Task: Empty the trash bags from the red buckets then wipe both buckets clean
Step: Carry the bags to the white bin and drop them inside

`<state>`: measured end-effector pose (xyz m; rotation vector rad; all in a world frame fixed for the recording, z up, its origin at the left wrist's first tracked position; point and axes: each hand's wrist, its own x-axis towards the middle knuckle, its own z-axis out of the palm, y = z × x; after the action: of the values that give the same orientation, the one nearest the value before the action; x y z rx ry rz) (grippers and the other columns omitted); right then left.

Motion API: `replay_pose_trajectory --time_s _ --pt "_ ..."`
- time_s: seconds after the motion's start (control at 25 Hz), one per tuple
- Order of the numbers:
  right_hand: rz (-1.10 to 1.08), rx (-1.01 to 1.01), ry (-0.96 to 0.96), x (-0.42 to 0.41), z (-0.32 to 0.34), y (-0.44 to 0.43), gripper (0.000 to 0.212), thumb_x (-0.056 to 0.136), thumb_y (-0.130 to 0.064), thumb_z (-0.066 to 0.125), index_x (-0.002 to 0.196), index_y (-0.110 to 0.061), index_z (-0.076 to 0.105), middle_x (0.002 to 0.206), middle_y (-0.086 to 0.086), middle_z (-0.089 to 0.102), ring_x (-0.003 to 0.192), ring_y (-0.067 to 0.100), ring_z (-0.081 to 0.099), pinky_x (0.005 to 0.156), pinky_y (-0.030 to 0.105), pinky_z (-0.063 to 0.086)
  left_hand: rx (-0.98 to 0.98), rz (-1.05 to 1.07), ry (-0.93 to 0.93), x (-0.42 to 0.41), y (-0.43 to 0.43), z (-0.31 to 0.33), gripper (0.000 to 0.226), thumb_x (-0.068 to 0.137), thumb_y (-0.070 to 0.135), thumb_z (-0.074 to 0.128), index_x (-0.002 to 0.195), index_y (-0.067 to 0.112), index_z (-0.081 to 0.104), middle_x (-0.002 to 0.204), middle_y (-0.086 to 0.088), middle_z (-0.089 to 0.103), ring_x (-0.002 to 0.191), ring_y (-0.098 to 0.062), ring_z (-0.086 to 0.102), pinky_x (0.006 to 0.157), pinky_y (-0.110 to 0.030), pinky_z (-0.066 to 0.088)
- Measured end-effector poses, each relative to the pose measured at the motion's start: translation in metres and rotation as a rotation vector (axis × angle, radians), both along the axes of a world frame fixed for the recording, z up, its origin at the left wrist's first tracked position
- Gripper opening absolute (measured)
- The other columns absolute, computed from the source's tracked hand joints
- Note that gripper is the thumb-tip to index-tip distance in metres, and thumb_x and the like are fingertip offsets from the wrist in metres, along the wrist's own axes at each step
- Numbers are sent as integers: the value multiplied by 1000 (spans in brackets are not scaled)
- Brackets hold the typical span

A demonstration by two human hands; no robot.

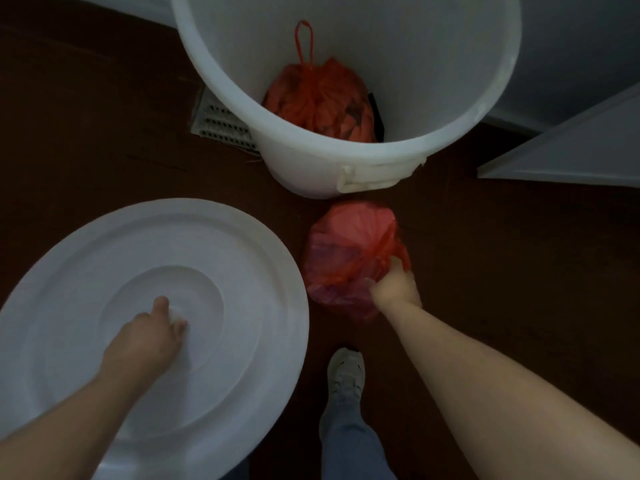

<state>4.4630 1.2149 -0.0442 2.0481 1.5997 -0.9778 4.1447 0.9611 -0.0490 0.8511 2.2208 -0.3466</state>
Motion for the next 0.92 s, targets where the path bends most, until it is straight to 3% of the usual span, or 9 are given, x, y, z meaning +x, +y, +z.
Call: replay_pose_trajectory --time_s 0.16,0.4,0.52,0.64,0.92 --pt "-72 93 15 1 -19 1 44 96 -38 58 137 -25 50 127 15 63 115 39 61 96 45 52 -10 -28 -6 1 5 -14 43 100 41 46 128 12 33 100 -23 61 94 -41 62 78 -43 50" --pt "-97 186 -16 -4 -31 18 27 98 -32 53 119 -22 66 119 14 68 108 38 65 89 38 52 -14 -87 -4 -7 12 -20 40 101 42 45 125 12 33 99 -21 61 93 -40 62 78 -41 49" --pt "-158 139 -78 2 -26 17 28 96 -26 52 115 -16 70 120 18 68 109 40 65 90 39 53 -6 -85 5 -11 12 -14 40 100 42 46 124 11 35 100 -22 61 93 -41 62 78 -42 49" --pt "-192 86 -128 1 -9 11 29 95 -23 53 114 -10 71 120 19 67 110 40 65 91 40 54 4 -85 3 -15 15 -1 45 101 41 46 132 11 33 103 -22 61 96 -40 62 79 -42 49" --pt "-90 57 -73 -43 74 -6 23 97 -27 58 110 -16 72 114 13 70 104 34 67 81 34 50 27 -79 28 -49 2 76 53 101 42 43 142 12 29 108 -21 62 100 -38 62 83 -41 50"
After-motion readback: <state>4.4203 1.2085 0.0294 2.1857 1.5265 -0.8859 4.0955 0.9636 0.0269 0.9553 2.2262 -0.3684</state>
